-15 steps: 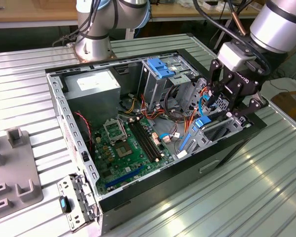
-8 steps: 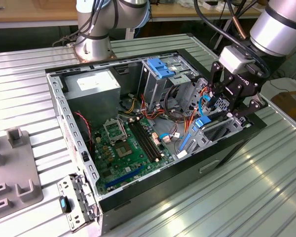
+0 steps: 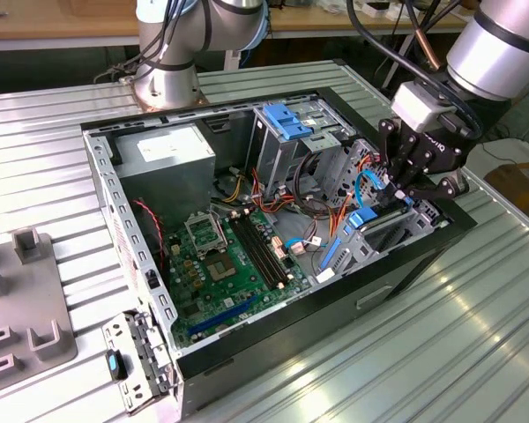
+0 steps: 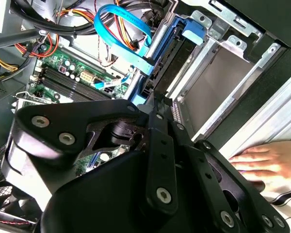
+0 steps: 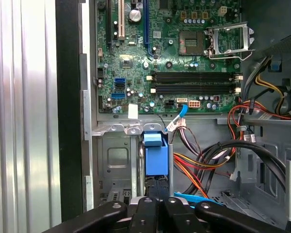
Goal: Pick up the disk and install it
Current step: 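Insert the disk into the insertion slot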
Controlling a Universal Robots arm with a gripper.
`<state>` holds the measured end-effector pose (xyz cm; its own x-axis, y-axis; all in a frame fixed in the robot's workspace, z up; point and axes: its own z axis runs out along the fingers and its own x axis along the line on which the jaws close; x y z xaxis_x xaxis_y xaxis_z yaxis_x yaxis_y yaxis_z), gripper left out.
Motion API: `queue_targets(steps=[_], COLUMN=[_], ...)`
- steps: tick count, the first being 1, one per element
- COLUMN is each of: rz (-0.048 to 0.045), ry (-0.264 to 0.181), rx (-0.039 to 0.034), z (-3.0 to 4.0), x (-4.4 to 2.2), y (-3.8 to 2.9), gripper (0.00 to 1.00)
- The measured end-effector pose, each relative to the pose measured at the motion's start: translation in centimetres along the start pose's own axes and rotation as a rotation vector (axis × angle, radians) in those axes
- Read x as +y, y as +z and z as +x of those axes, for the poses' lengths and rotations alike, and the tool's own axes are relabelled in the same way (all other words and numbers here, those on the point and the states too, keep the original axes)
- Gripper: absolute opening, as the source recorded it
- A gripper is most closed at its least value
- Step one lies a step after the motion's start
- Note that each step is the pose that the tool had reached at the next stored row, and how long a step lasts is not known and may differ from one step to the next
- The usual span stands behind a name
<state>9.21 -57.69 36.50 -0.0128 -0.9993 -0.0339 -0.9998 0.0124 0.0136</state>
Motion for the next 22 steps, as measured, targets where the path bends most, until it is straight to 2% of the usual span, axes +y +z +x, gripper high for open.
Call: queue_targets(steps=[3,10,13,19,22], rz=[0.0,0.0001,0.0,0.0,0.0], ry=[0.0,0.0,0.0,0.0,0.0], rx=[-0.0002,0.0017,0.0025,0.0029,0.0024], z=[0.01,0.08,0.08,0.16,0.17], x=[-0.08,-0.2,-0.2,-0.21,-0.21], y=[0.39,2.08,2.19,3.03,3.09], gripper=[0.11,0.11,0.11,0.11,0.11])
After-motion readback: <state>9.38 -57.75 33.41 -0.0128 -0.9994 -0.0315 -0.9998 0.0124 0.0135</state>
